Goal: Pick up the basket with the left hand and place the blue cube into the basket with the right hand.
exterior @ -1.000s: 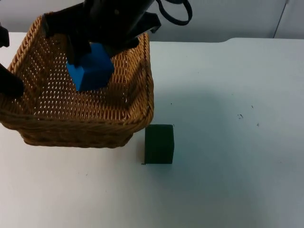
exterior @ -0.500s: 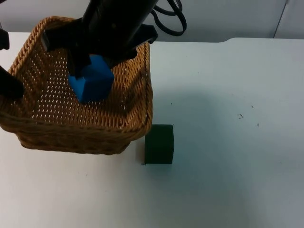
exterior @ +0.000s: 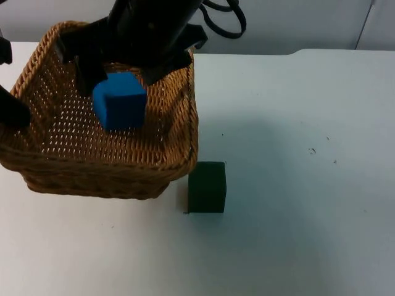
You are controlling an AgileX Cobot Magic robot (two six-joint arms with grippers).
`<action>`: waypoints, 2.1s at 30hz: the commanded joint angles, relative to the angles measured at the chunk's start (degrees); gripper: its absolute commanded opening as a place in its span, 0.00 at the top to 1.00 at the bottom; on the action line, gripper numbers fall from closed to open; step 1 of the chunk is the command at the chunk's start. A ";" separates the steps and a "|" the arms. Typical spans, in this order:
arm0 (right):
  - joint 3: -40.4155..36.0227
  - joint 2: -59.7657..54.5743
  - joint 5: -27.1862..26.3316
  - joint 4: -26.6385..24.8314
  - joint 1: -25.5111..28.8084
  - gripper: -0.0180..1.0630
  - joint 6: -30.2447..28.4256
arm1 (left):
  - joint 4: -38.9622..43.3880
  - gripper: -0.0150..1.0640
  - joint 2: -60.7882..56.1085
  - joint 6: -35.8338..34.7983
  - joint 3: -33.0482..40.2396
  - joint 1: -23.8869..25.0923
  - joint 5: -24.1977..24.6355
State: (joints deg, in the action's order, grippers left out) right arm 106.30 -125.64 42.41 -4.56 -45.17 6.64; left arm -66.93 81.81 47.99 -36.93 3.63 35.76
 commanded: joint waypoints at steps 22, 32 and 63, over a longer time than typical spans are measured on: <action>0.48 24.76 14.61 -0.31 -0.64 0.22 -10.12 | -1.46 0.99 0.22 1.61 -0.25 0.11 -7.59; 0.48 31.06 18.14 0.45 -4.09 0.22 -12.10 | -3.80 0.99 5.84 5.23 -0.36 0.11 -11.41; -0.25 39.93 22.92 5.74 -11.00 0.22 -9.62 | -5.95 0.99 13.86 11.84 -0.36 0.11 -18.01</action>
State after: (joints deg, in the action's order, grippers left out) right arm 106.15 -86.23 65.34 0.87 -55.95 -3.12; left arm -71.92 95.51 58.99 -36.93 3.74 18.02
